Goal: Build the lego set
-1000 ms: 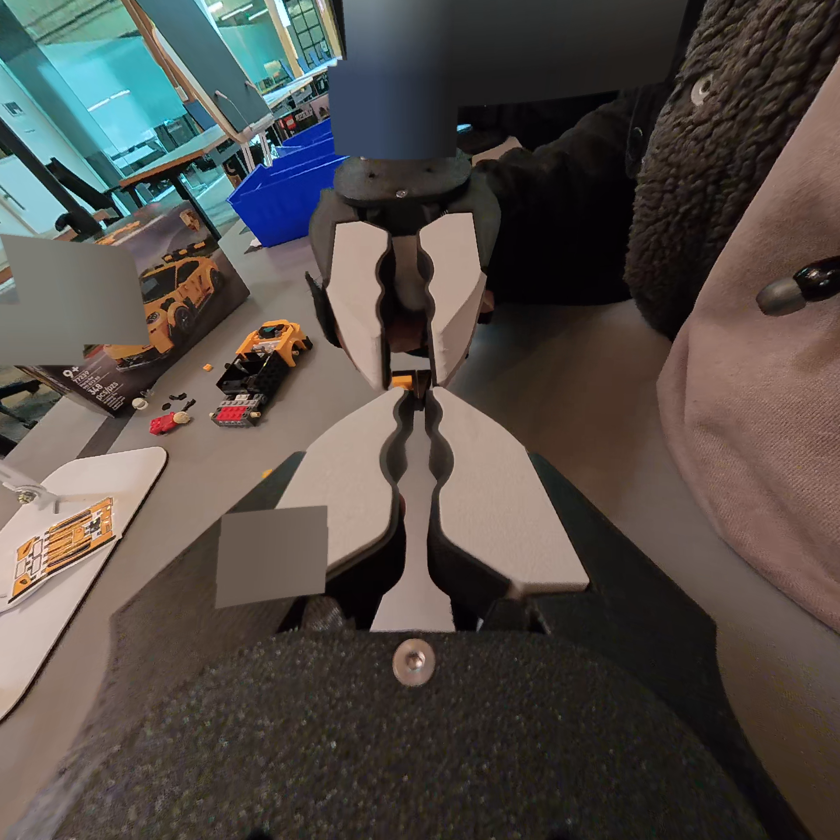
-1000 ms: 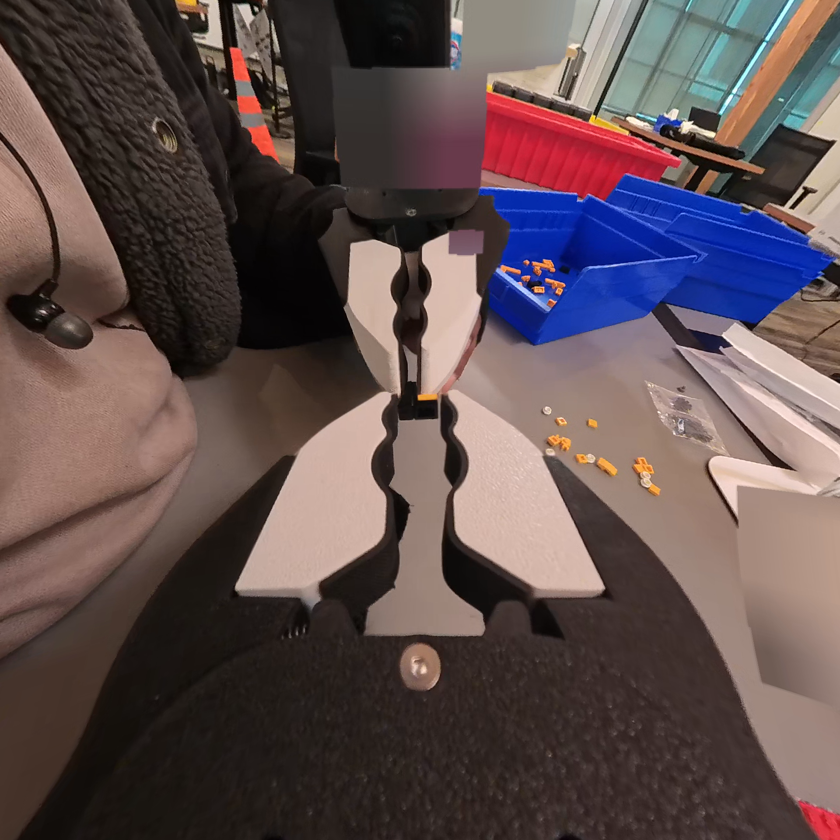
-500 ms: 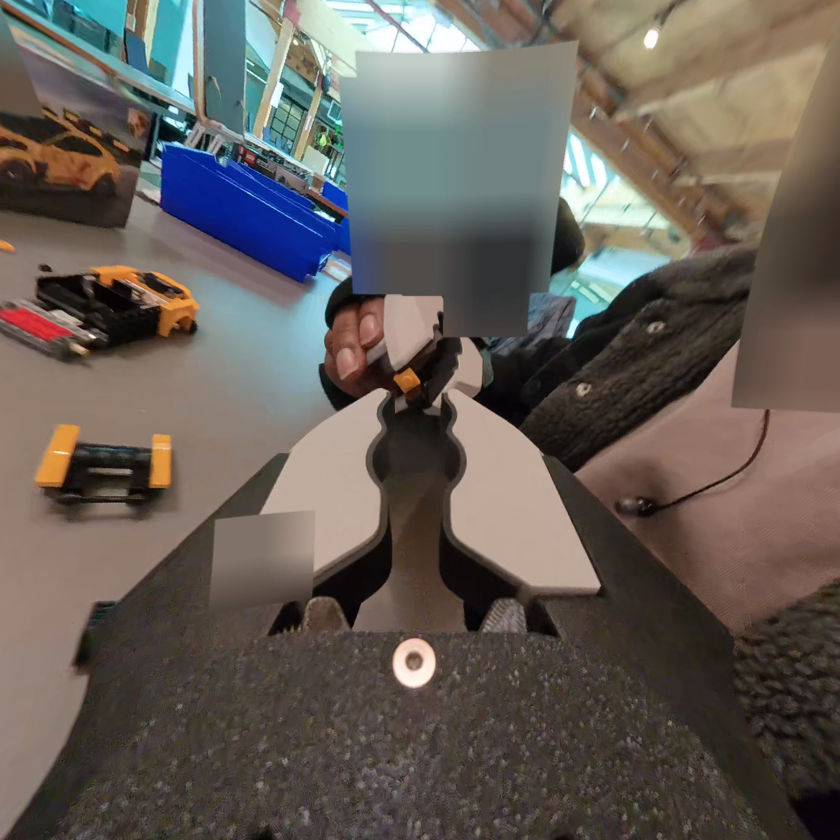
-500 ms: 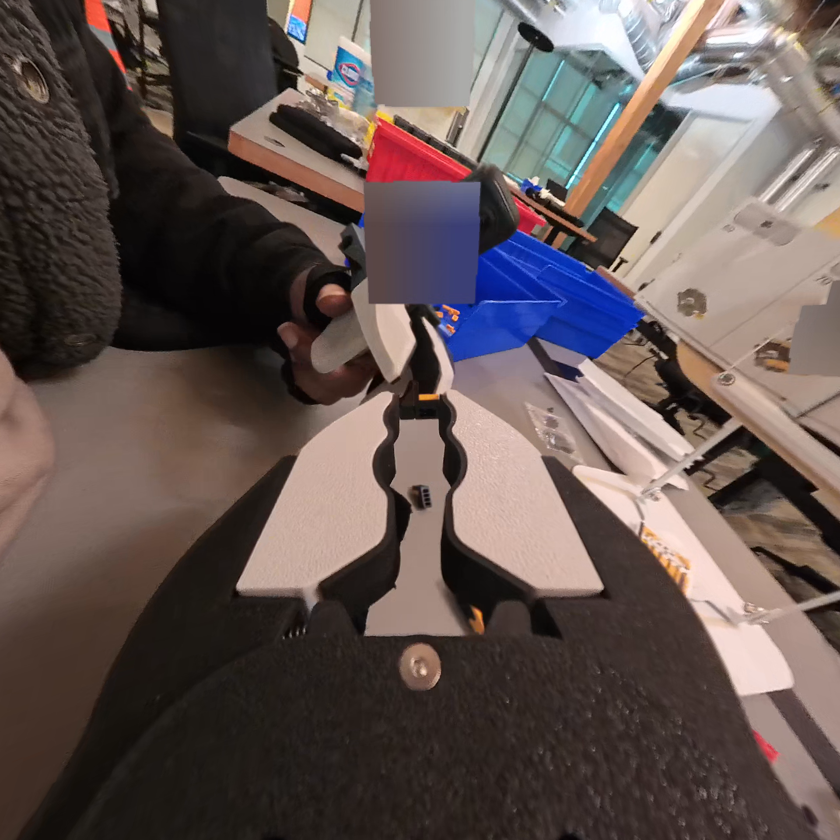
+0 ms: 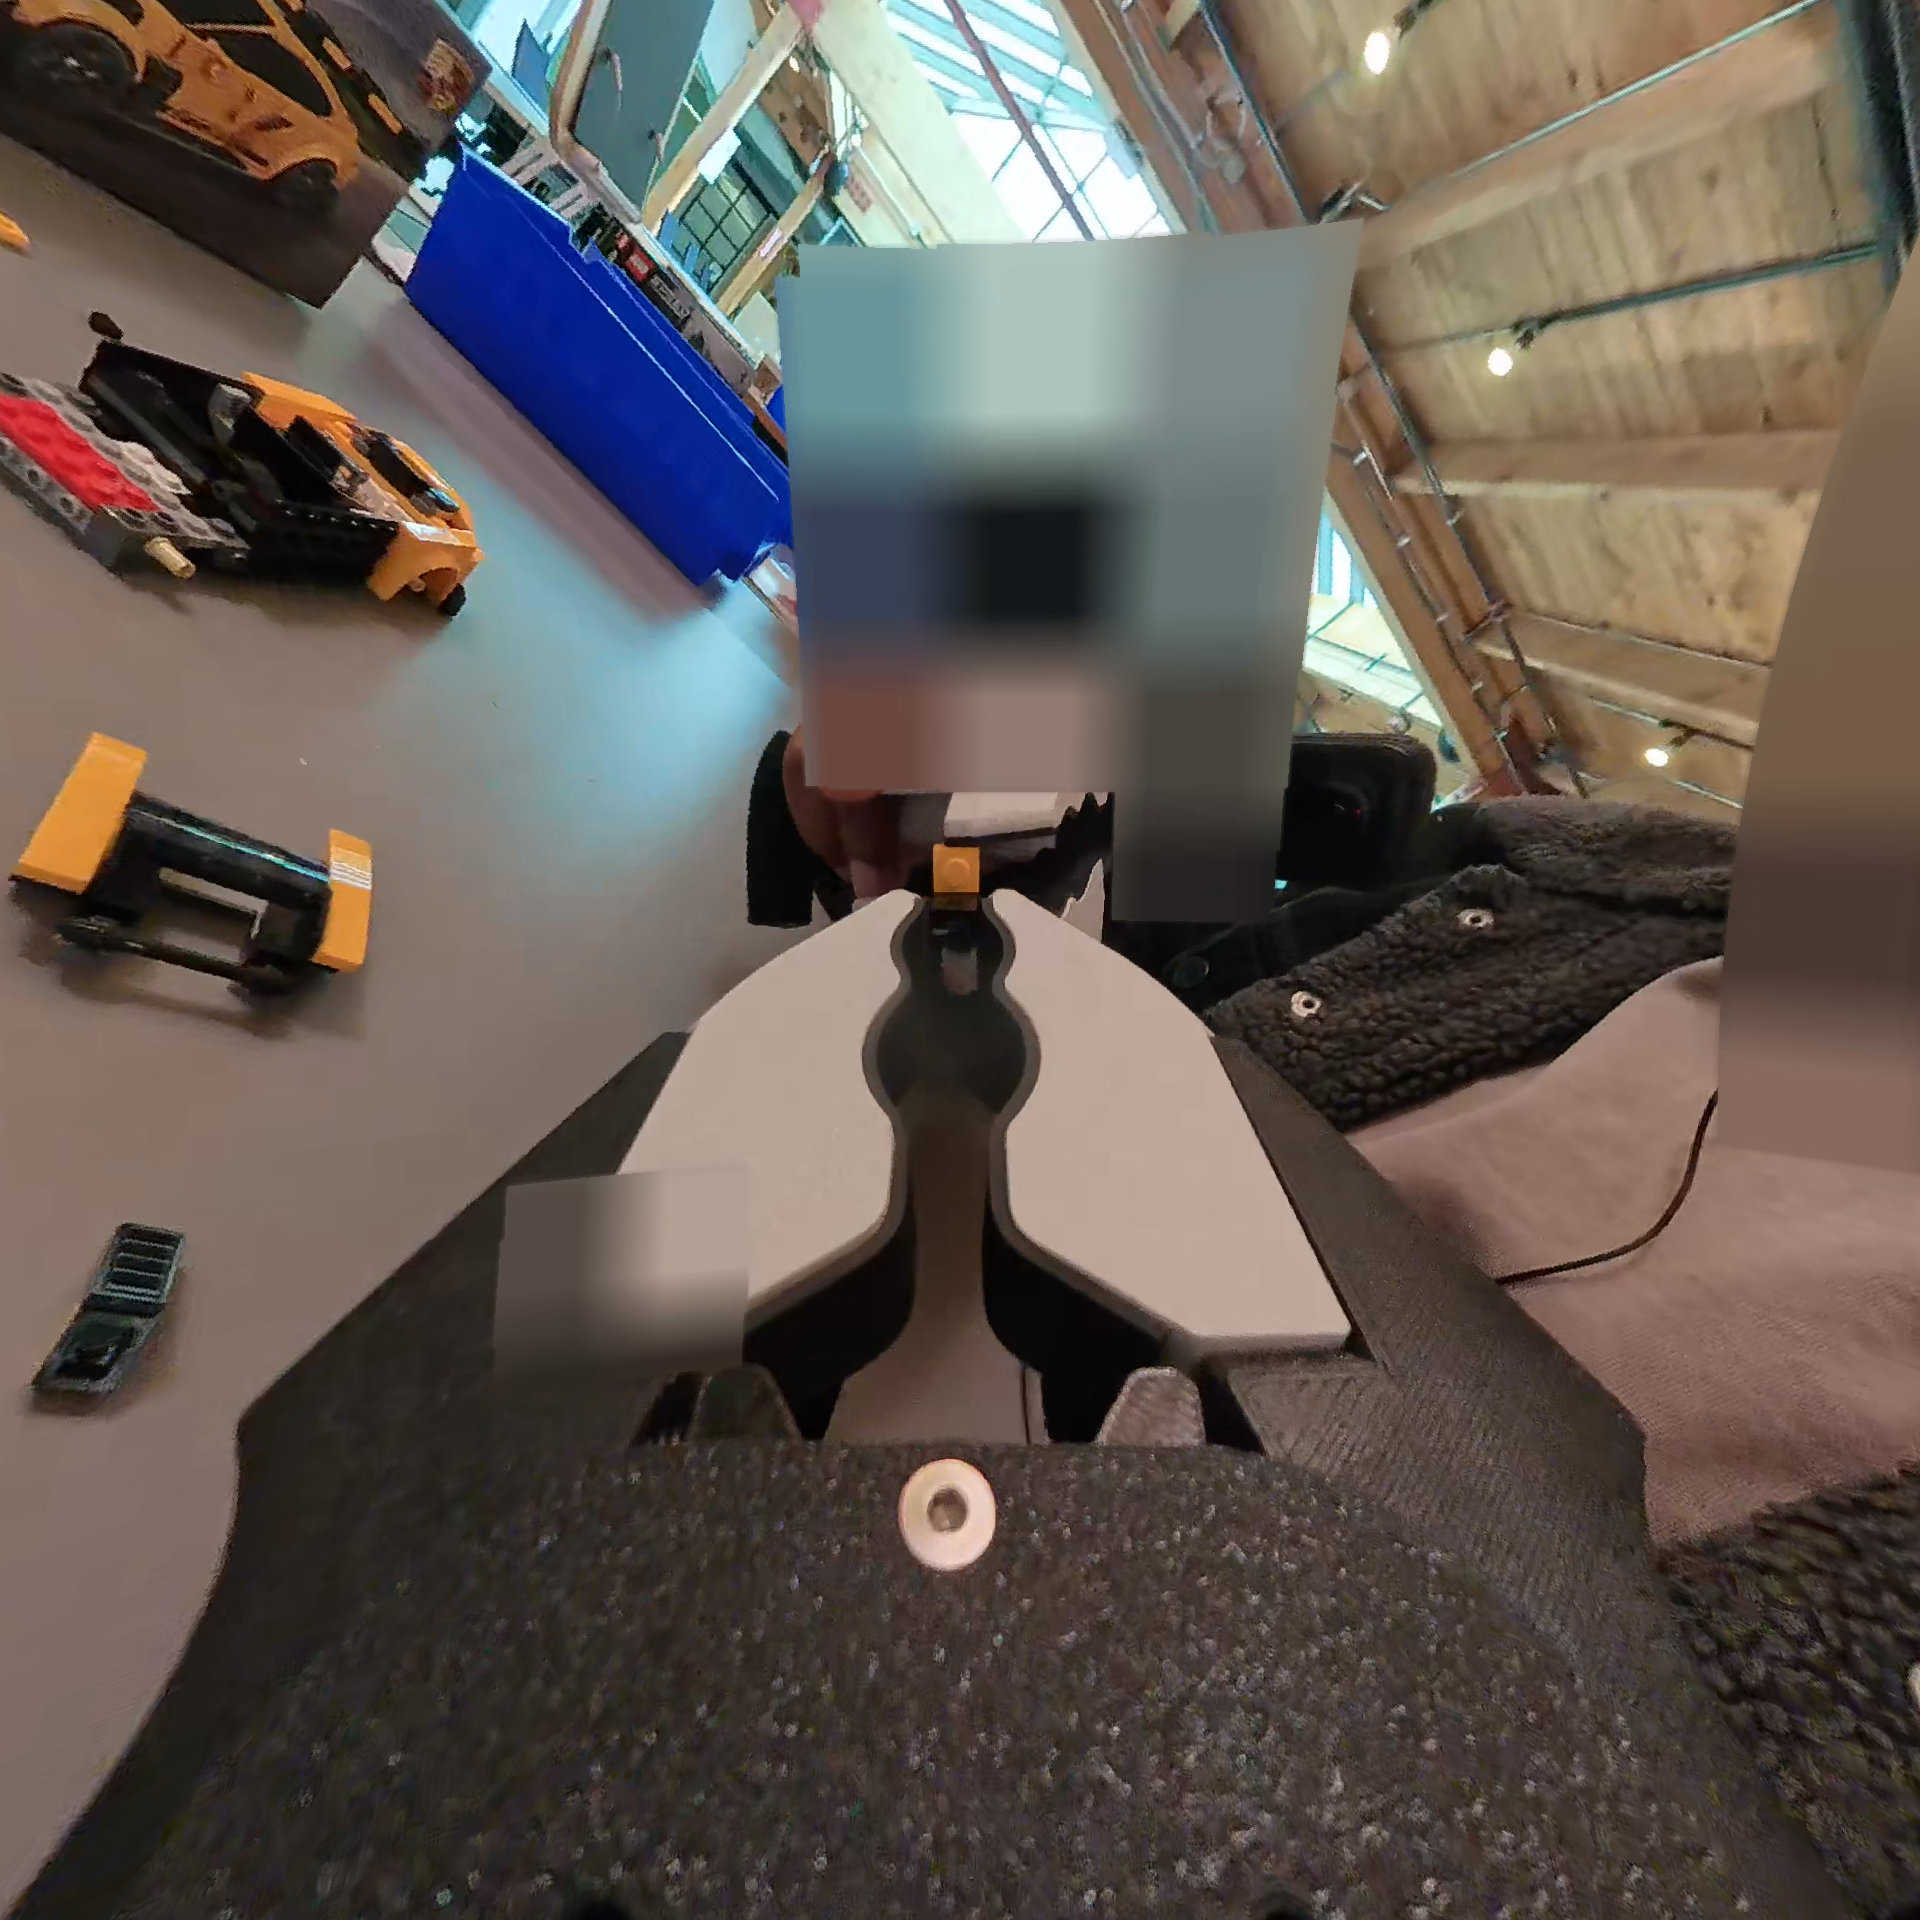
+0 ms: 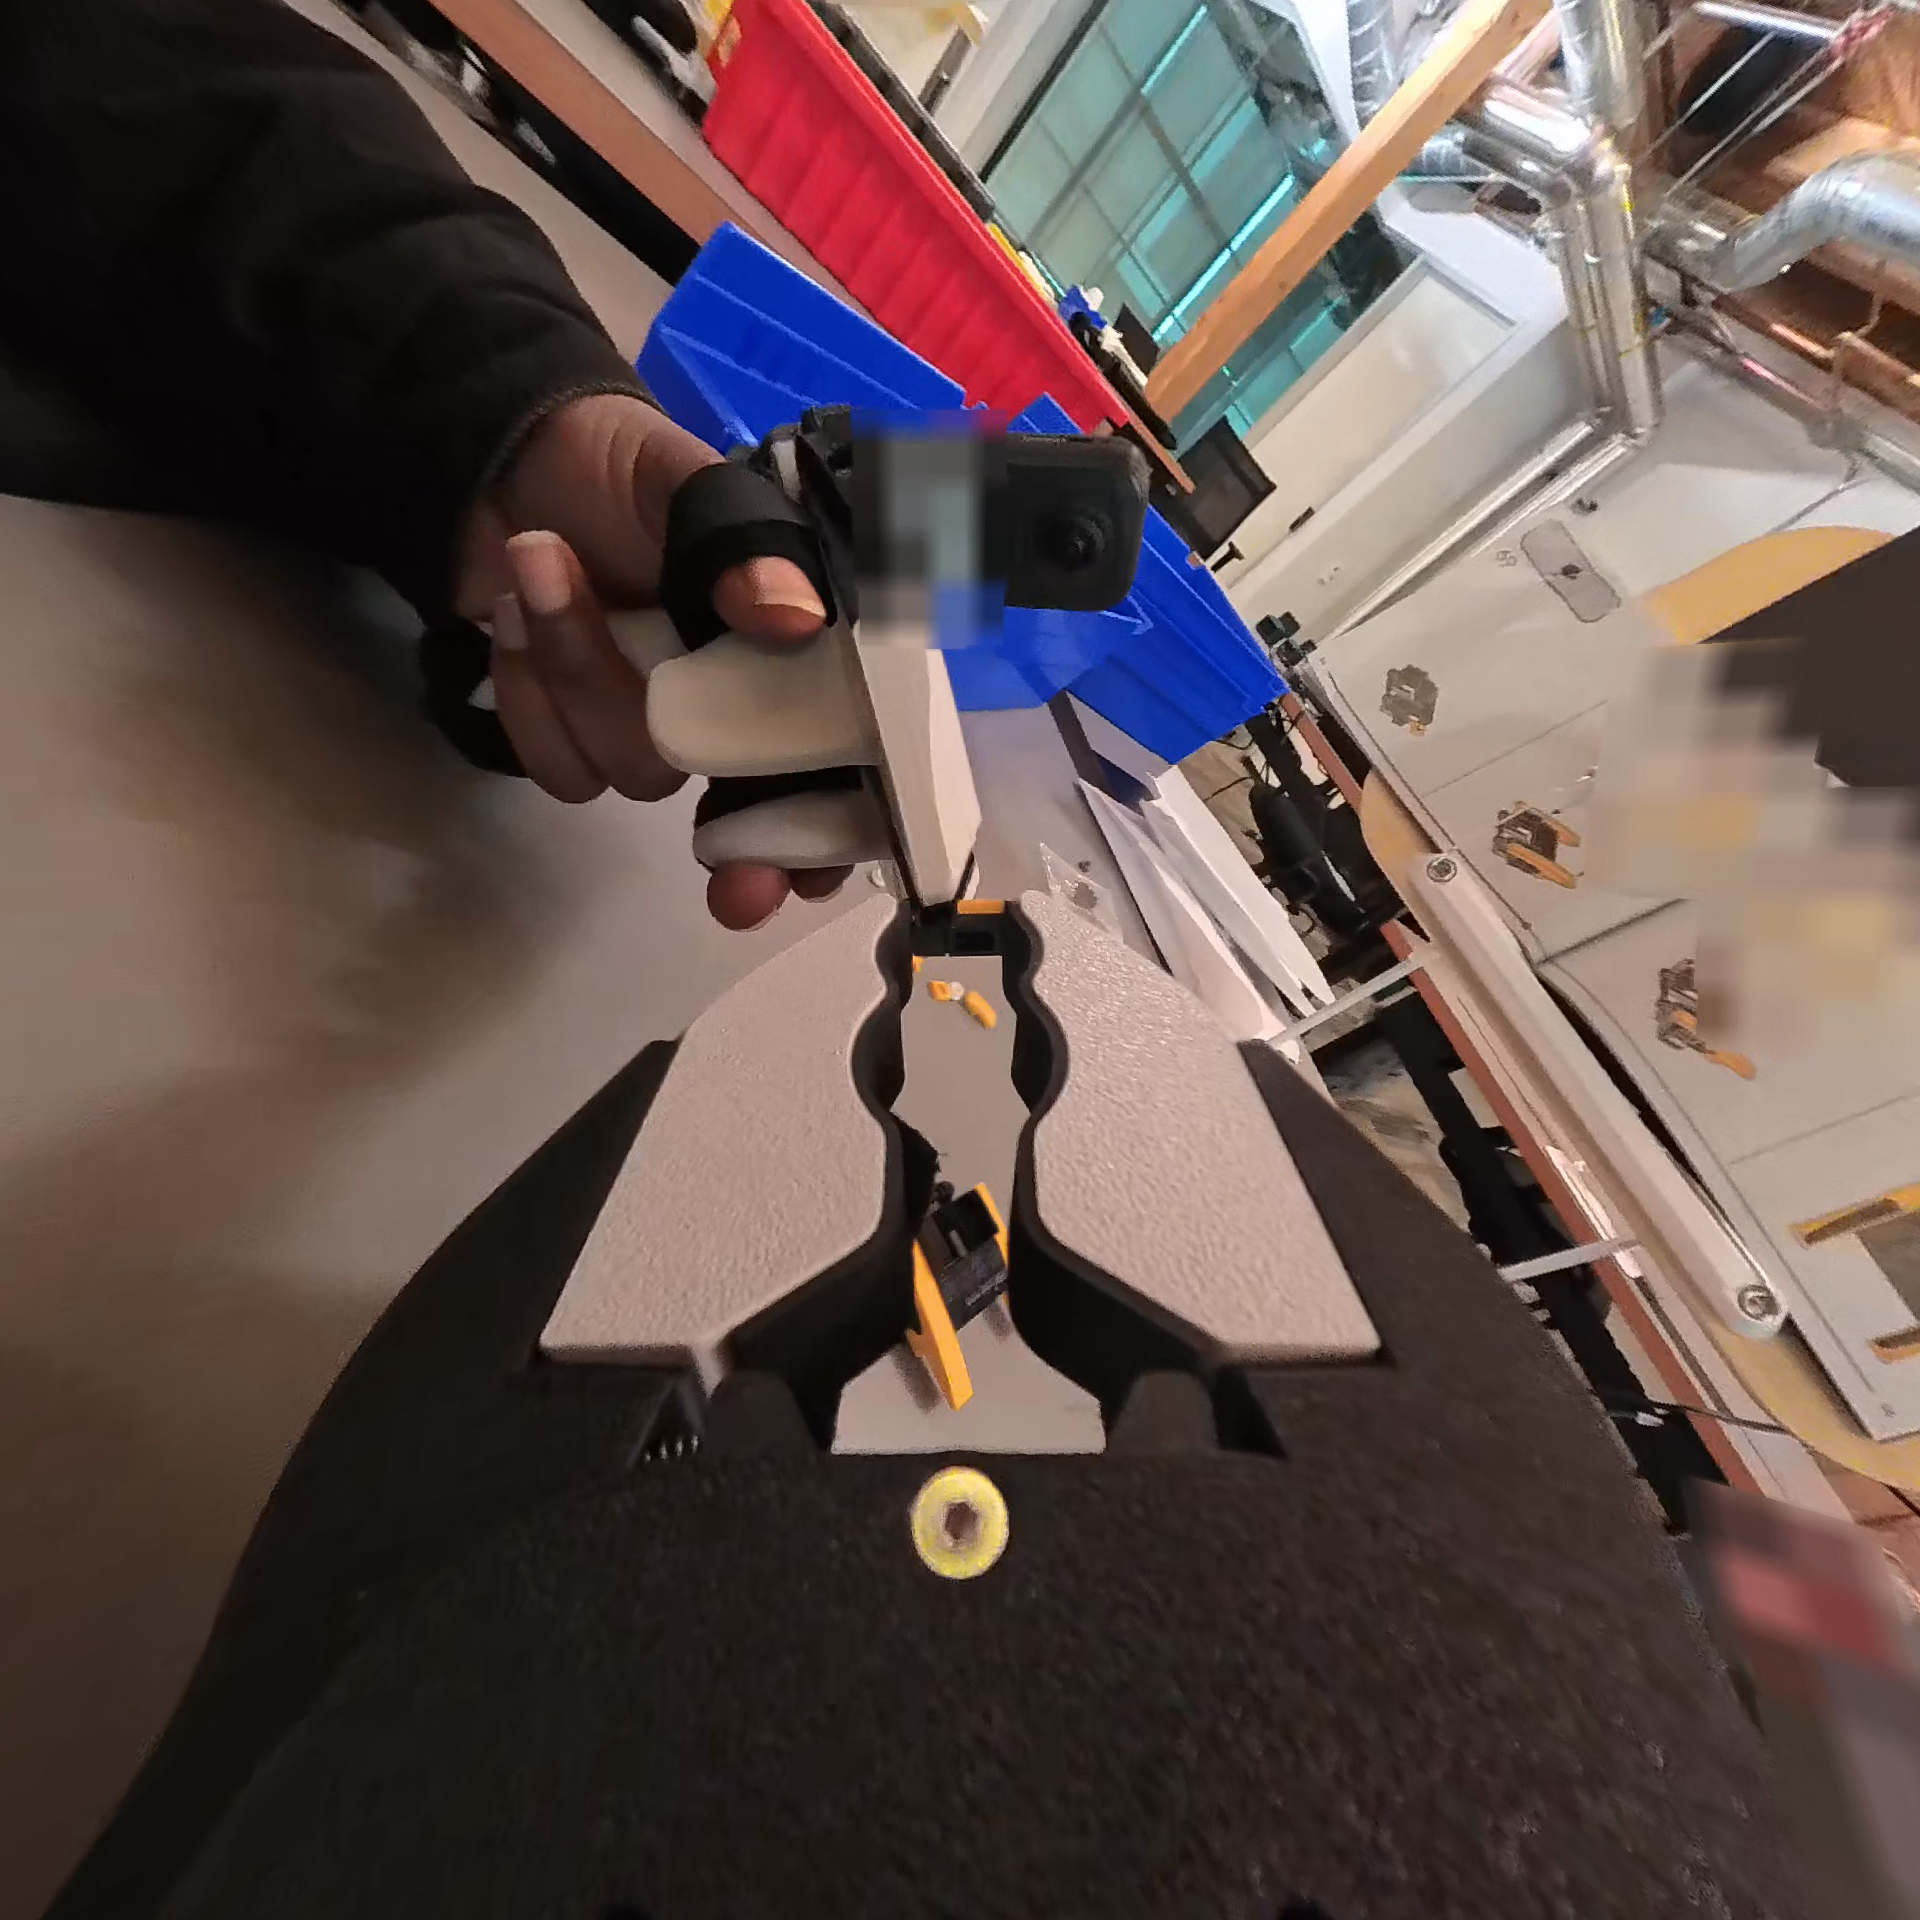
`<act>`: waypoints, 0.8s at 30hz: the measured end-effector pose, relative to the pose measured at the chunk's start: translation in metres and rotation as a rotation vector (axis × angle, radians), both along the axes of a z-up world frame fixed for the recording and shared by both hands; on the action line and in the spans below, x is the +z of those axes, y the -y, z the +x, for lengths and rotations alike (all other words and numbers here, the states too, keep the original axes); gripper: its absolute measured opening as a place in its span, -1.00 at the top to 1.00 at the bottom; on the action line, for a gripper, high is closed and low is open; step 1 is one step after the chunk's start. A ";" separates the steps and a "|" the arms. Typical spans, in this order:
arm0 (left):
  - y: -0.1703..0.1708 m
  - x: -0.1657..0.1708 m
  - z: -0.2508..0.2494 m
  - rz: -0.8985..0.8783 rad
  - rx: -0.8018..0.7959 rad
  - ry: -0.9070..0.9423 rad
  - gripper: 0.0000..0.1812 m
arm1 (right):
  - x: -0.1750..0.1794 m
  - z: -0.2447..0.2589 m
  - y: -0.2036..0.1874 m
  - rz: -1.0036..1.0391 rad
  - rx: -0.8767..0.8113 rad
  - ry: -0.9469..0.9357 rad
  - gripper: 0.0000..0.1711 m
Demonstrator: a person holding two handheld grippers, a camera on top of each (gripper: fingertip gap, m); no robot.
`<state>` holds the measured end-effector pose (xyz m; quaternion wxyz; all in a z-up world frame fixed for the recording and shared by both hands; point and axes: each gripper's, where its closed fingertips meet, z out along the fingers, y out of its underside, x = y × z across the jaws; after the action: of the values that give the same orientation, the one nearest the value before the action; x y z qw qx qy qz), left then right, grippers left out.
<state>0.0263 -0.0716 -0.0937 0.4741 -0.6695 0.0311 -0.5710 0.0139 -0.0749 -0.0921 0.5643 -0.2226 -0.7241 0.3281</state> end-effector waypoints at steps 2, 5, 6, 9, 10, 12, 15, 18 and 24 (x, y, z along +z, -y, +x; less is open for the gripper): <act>-0.001 0.000 -0.001 0.003 0.012 0.001 0.92 | 0.000 -0.001 -0.001 -0.011 -0.006 -0.005 0.81; -0.003 0.001 -0.003 0.003 0.030 -0.005 0.92 | 0.000 -0.003 -0.002 -0.010 -0.022 -0.010 0.81; -0.003 0.000 -0.003 0.003 0.035 -0.019 0.92 | -0.001 -0.003 -0.003 -0.010 -0.024 -0.005 0.81; -0.004 -0.005 -0.004 0.007 0.048 -0.100 0.92 | -0.006 -0.004 -0.004 -0.016 -0.023 0.018 0.81; -0.004 -0.006 -0.005 0.010 0.051 -0.136 0.92 | -0.007 -0.005 -0.004 -0.015 -0.022 0.026 0.81; -0.005 -0.011 -0.006 0.025 0.064 -0.218 0.92 | -0.012 -0.005 -0.004 0.004 -0.020 0.047 0.81; -0.005 -0.016 -0.006 0.024 0.071 -0.268 0.92 | -0.017 -0.004 -0.005 0.002 -0.008 0.075 0.81; -0.005 -0.019 -0.008 0.027 0.077 -0.305 0.92 | -0.021 -0.004 -0.005 -0.005 0.004 0.098 0.81; -0.006 -0.021 -0.012 0.037 0.097 -0.338 0.92 | -0.027 -0.002 -0.008 -0.002 0.011 0.141 0.87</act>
<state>0.0147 -0.0658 -0.1144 0.5013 -0.7478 0.0887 -0.4262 0.0122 -0.0670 -0.1196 0.5097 -0.2420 -0.7629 0.3156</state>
